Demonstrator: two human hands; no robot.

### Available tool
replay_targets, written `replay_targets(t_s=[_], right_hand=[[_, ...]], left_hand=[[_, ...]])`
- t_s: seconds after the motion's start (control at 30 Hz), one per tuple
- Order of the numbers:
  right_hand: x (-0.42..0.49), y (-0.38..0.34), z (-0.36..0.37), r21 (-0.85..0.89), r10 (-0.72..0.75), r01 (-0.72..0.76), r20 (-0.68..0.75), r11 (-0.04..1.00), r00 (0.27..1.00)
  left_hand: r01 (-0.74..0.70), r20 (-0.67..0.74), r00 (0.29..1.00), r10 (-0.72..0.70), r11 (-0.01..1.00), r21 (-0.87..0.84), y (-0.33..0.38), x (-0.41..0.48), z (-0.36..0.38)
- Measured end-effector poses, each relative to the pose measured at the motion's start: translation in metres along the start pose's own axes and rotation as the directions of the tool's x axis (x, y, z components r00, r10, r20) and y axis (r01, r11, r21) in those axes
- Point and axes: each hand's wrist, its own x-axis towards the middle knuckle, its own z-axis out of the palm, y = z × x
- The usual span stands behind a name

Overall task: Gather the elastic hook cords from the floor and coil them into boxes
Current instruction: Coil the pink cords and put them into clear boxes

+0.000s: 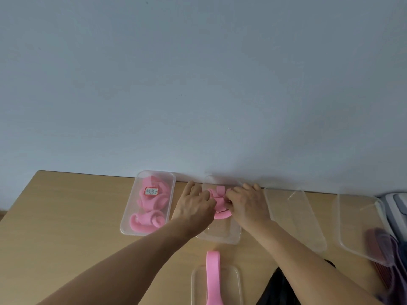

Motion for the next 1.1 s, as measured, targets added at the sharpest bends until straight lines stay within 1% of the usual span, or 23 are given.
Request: replay_targets(t_s=[0.1,0.2,0.27,0.47,0.57,0.7,0.87,1.0,1.1], right_hand=[[-0.003,0.003,0.004,0.037,-0.015,0.016,-0.025,0.999,1.0],[-0.003,0.005,0.005,0.045,-0.029,0.029,-0.015,0.999,0.999],[-0.003,0.005,0.005,0.051,-0.027,0.028,-0.011,0.998,1.0],[-0.005,-0.001,-0.001,0.083,-0.007,0.009,-0.02,0.997,1.0],[-0.007,-0.002,-0.004,0.095,0.003,-0.001,-0.018,0.995,1.0],[-0.01,-0.003,-0.008,0.137,0.026,-0.027,0.003,0.99,1.0],[-0.015,-0.003,-0.016,0.185,0.07,-0.076,0.036,0.98,0.997],[-0.022,-0.008,-0.029,0.196,0.09,-0.101,0.062,0.975,0.994],[-0.031,-0.016,-0.044,0.25,0.13,-0.139,0.052,0.958,0.99]], left_hand=[[0.026,0.072,0.997,-0.022,0.999,-0.047,-0.002,-0.003,-0.001],[0.08,0.055,0.995,-0.079,0.996,-0.025,-0.001,-0.003,-0.007],[0.105,0.063,0.993,-0.102,0.993,-0.061,0.001,-0.001,-0.007],[0.099,0.113,0.99,-0.089,0.992,-0.079,0.0,0.002,0.004],[0.107,0.131,0.987,-0.092,0.987,-0.117,0.0,0.003,0.002],[0.093,0.13,0.988,-0.077,0.987,-0.128,-0.003,0.0,-0.003],[0.082,0.19,0.98,-0.058,0.989,-0.121,-0.007,-0.001,-0.011],[0.099,0.171,0.983,-0.073,0.983,-0.152,-0.01,-0.006,-0.02],[0.112,0.112,0.99,-0.09,0.971,-0.211,-0.01,-0.015,-0.03]])
